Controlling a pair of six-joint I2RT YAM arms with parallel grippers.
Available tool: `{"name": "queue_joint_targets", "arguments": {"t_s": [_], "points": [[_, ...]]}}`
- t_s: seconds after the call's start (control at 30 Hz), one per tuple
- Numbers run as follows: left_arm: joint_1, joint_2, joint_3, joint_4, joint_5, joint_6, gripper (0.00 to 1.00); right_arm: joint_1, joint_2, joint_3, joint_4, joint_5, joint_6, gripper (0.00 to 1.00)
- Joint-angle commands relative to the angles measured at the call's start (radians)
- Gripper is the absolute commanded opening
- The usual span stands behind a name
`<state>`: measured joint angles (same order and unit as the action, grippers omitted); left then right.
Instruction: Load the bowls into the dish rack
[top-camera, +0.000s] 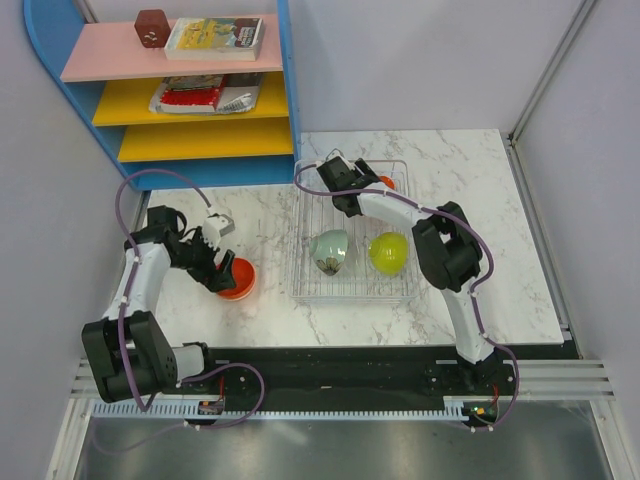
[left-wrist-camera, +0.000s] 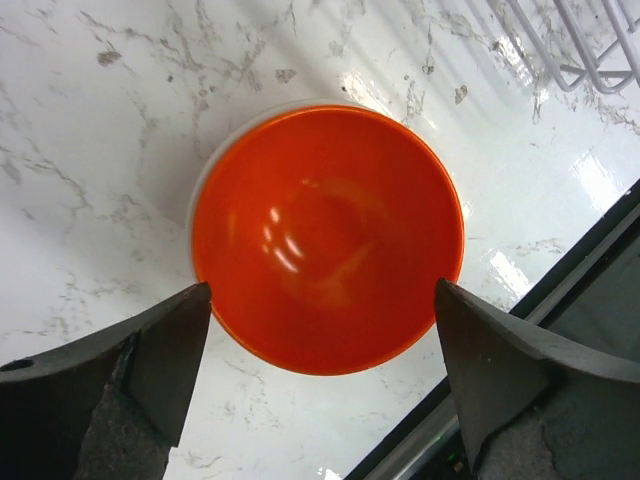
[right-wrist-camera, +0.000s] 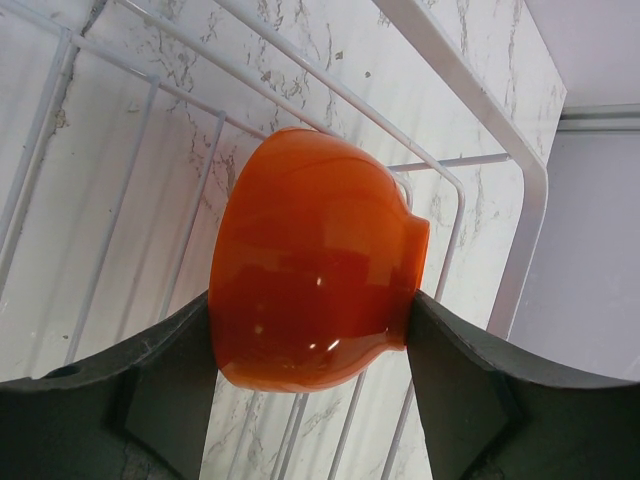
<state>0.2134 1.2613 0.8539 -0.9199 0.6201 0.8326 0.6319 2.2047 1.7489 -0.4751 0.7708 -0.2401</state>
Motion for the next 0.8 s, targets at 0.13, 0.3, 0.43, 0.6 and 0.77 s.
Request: {"name": "queue_joint_targets", "arguments": {"t_s": [0.13,0.3,0.43,0.6,0.77], "points": [[0.02,-0.08,0.085,-0.002,-0.011,-0.026,1.0,0.002,0.046,0.047,-0.005,-0.034,0.005,0.0],[0.026,-0.069,0.056,0.036,-0.074,-0.029,1.0,0.002,0.067,0.058,-0.016,-0.048,0.015,0.01],[0.038,-0.022,0.008,0.093,-0.129,-0.029,0.99,0.002,0.069,0.058,-0.025,-0.061,0.021,0.01],[0.05,0.033,-0.003,0.124,-0.138,-0.027,0.97,0.002,0.072,0.06,-0.028,-0.056,0.019,0.02],[0.05,0.078,-0.007,0.133,-0.134,-0.02,0.86,0.002,0.079,0.063,-0.028,-0.062,0.016,0.09]]}}
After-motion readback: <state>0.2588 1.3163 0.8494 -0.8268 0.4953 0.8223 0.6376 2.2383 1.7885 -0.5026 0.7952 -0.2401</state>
